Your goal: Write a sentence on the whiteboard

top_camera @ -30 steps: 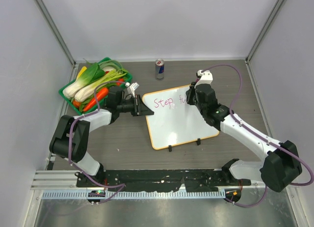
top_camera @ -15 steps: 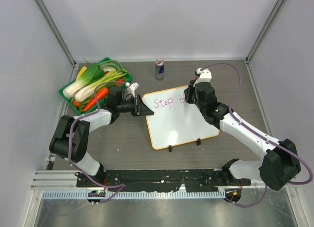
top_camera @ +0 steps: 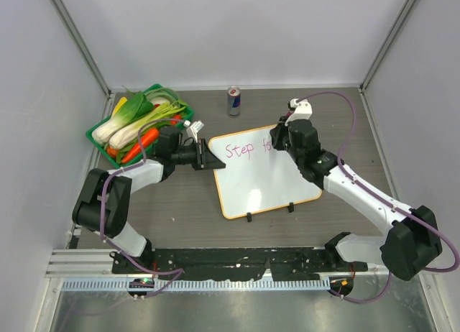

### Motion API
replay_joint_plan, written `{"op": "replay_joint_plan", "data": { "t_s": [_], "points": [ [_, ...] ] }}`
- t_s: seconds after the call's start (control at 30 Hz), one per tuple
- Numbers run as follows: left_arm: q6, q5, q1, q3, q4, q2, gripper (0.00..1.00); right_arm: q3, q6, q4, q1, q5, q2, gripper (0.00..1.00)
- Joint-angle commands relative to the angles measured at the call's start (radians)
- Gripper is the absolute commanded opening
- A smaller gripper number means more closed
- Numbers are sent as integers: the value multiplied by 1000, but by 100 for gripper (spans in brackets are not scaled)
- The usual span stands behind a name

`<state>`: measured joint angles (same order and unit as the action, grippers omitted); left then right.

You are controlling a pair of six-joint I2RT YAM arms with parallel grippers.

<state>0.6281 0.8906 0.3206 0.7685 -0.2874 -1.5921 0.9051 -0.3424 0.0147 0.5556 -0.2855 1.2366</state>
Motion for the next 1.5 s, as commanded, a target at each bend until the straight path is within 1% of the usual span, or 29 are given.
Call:
{"op": "replay_joint_plan", "data": {
  "t_s": [0.0,0.47,0.83,1.1,1.13,1.47],
  "points": [
    [-100,-99,37,-26,100,-17,0,6,-10,-61,-23,-11,-31,1],
    [-102,-101,37,-26,102,-16,0,-14,-10,-50,-31,-6,-19,1],
    [-102,-102,37,-26,102,-17,0,-29,-9,-21,-37,-61,-29,1],
    [-102,-102,37,-29,100,-17,0,-38,-7,-21,-37,-55,-29,1],
    [-102,-102,38,-29,100,-17,0,-40,-6,8,-39,-50,-35,1],
    [-100,-99,38,-29,96,-23,0,-74,-12,21,-39,-18,-58,1]
  ]
}}
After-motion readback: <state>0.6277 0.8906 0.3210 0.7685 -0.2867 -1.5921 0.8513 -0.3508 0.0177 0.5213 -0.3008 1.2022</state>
